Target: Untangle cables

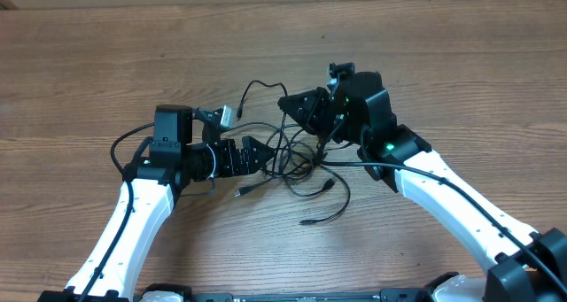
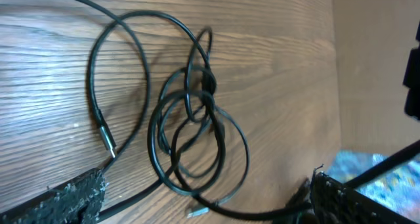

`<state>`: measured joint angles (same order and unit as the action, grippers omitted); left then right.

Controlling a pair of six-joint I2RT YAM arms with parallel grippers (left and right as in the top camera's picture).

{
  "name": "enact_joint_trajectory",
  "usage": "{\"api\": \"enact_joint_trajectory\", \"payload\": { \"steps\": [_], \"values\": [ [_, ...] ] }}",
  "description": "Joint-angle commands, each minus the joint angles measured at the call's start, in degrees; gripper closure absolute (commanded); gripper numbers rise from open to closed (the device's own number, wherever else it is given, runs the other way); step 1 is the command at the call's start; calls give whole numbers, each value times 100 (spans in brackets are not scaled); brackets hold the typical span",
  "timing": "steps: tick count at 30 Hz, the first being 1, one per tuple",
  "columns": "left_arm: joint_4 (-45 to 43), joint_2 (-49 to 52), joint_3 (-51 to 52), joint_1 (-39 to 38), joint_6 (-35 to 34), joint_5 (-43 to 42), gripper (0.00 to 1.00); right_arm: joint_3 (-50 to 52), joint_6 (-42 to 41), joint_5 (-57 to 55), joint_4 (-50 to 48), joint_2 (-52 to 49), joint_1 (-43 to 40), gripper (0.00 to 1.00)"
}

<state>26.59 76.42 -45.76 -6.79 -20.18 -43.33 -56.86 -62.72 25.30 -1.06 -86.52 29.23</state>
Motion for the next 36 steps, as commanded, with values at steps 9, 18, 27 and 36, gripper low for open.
{"api": "enact_joint_trajectory", "payload": {
  "steps": [9, 18, 27, 36],
  "values": [
    [-205, 153, -24, -999, 153, -378, 0, -2286, 1727, 48, 2194, 391, 70, 96],
    [-1493, 1244, -24, -1784, -1596, 966, 0, -3263, 2041, 428, 3036, 470, 70, 96],
    [-2752, 2594, -24, -1897, -2675, 1497, 78, -3797, 2284, -369, 2940, 649, 52, 96],
    [-2712, 3126, -24, -1941, -2828, 1349, 90, -4695, 2916, -2404, 3403, 649, -243, 96]
  ]
}}
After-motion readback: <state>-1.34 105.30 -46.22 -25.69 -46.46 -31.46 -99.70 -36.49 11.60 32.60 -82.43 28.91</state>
